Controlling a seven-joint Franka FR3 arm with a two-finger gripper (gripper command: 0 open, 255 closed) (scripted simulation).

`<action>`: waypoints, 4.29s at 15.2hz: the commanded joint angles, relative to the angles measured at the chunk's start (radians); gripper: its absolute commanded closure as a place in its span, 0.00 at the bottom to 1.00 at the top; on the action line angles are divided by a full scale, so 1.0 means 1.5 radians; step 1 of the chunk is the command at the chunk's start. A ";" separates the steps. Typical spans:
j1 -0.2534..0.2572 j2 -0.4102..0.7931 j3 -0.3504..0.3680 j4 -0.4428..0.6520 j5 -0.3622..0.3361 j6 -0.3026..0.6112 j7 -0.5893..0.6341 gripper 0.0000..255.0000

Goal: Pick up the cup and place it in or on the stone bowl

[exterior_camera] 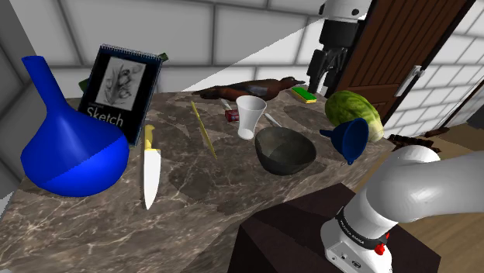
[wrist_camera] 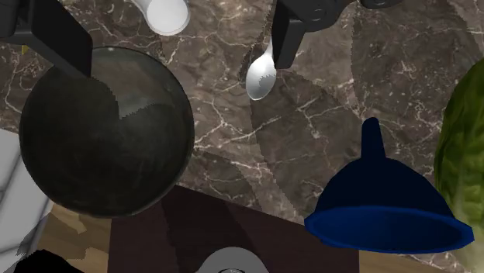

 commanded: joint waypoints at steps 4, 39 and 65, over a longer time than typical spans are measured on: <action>0.007 0.069 -0.018 0.010 0.017 0.054 -0.025 0.00; 0.048 0.394 -0.064 0.082 0.137 0.269 -0.160 1.00; 0.047 0.380 -0.068 0.272 0.128 0.069 -0.117 1.00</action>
